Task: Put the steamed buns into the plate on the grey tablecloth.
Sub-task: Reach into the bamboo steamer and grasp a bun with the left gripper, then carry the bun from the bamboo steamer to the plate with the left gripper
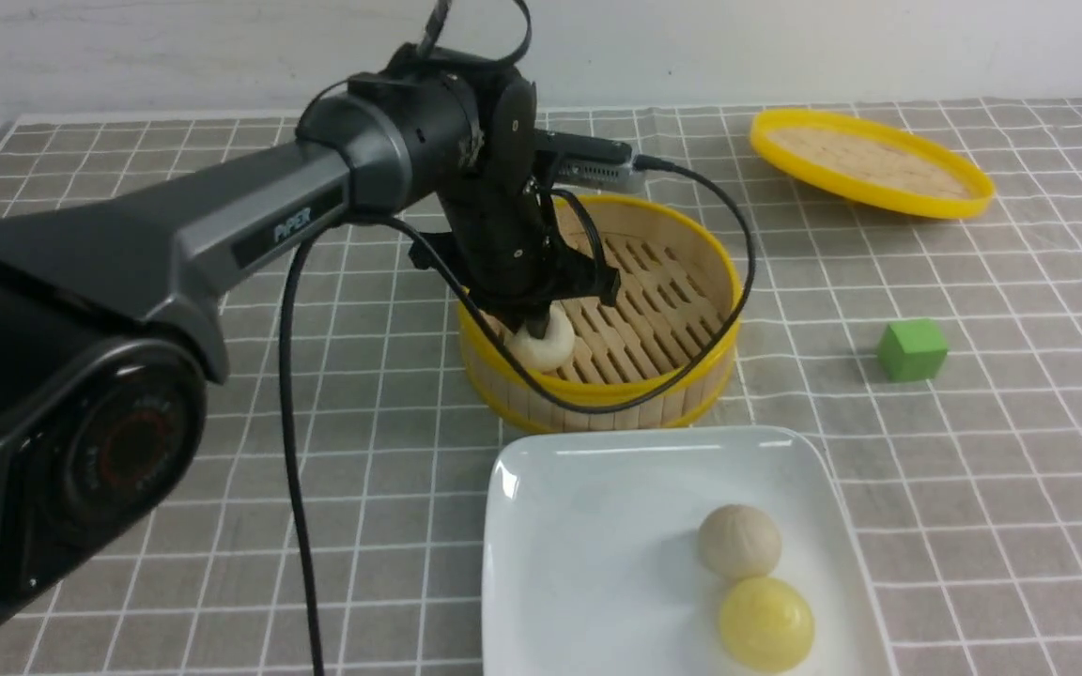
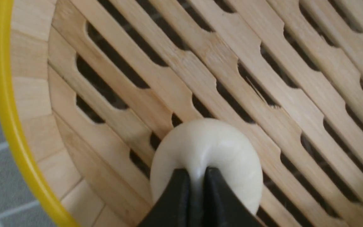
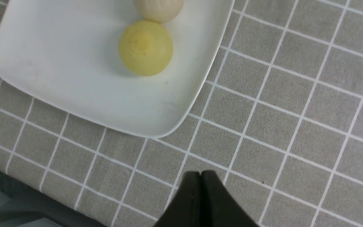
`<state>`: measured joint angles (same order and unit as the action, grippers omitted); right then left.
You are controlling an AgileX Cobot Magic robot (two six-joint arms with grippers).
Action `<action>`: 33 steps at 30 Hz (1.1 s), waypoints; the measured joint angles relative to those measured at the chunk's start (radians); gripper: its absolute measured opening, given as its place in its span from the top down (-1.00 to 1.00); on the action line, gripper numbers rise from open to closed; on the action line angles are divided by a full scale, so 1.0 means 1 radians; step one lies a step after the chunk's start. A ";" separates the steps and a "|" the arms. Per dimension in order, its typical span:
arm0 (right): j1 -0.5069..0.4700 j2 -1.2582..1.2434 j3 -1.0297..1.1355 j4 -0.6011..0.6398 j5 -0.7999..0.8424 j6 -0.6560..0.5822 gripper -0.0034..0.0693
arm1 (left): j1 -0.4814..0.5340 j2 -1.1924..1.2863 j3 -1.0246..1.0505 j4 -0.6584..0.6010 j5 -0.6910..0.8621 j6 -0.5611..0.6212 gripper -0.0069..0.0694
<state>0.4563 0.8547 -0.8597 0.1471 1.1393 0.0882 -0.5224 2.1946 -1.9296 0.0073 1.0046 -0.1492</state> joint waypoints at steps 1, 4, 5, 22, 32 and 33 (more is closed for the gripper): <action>0.000 0.000 0.000 0.000 0.000 0.000 0.93 | 0.000 -0.003 -0.003 -0.007 0.008 0.000 0.72; 0.000 0.000 0.000 0.000 -0.043 0.000 0.92 | -0.001 -0.067 -0.066 -0.019 0.154 0.000 0.75; 0.000 0.000 0.000 0.000 -0.059 0.000 0.92 | -0.002 -0.103 -0.078 -0.021 0.181 0.000 0.75; 0.000 -0.005 0.000 -0.021 -0.138 0.000 0.89 | -0.239 -0.392 0.538 -0.087 -0.033 -0.154 0.72; 0.000 -0.261 -0.034 -0.094 0.027 0.026 0.88 | -0.248 -0.288 0.561 -0.082 -0.181 -0.236 0.13; 0.000 -0.327 -0.034 -0.105 0.045 0.028 0.88 | -0.248 -0.288 0.559 -0.076 -0.183 -0.236 -0.03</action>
<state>0.4563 0.5281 -0.8937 0.0425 1.1847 0.1166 -0.7701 1.9071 -1.3705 -0.0687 0.8212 -0.3848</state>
